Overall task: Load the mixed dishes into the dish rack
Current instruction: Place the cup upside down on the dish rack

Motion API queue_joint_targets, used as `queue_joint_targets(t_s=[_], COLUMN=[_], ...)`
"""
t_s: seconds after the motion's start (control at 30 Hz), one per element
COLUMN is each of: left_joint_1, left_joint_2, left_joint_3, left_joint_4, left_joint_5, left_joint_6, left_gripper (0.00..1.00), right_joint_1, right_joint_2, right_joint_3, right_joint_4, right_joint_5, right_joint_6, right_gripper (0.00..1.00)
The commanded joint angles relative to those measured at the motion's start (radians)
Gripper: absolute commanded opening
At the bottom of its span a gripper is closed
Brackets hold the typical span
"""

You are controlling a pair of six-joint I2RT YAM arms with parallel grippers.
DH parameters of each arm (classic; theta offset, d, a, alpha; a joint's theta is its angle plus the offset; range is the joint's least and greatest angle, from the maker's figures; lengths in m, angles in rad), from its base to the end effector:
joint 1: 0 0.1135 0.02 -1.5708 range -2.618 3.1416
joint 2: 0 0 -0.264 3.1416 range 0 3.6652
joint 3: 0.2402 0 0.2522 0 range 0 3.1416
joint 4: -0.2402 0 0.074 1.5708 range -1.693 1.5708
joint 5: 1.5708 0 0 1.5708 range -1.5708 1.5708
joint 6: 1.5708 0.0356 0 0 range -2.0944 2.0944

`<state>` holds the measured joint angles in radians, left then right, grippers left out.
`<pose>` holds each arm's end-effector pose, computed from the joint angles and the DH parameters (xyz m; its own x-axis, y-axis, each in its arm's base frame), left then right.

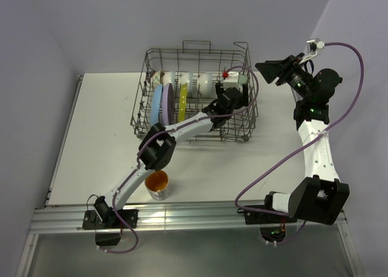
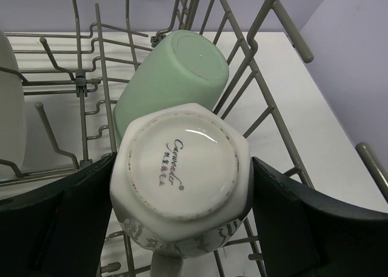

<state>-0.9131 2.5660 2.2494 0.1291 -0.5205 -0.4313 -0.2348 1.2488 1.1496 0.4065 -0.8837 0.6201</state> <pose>0.3783 -0.4608 0.2184 -0.2657 -0.2494 -0.9313 0.3048 0.8947 -0.3265 0.2770 -0.0380 0.4286 -0.0913 0.4008 -0.9116 -0.6341 0.6825 0.3636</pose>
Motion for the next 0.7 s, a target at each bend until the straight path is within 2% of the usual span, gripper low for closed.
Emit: queue_joint_targets(t_s=[0.0,0.23,0.67], left_joint_1=[-0.004,-0.012,-0.023], left_joint_2=[-0.136,-0.196,-0.213], left_joint_3=[-0.007,-0.096,-0.102], left_joint_4=[0.119,0.15,0.165], left_joint_5=[0.034,0.066,0.1], left_joint_6=[-0.02,-0.011,0.012], left_gripper=[0.87,0.91,0.94], right_joint_1=[-0.008,-0.008,-0.006], right_joint_2=[-0.011,-0.015,-0.022], right_joint_3=[-0.004,-0.011,-0.016], right_joint_4=[0.023,0.029,0.028], right_joint_5=[-0.012,-0.004,-0.012], right_joint_6=[-0.005,-0.003,-0.002], right_gripper=[0.72,0.72,0.72])
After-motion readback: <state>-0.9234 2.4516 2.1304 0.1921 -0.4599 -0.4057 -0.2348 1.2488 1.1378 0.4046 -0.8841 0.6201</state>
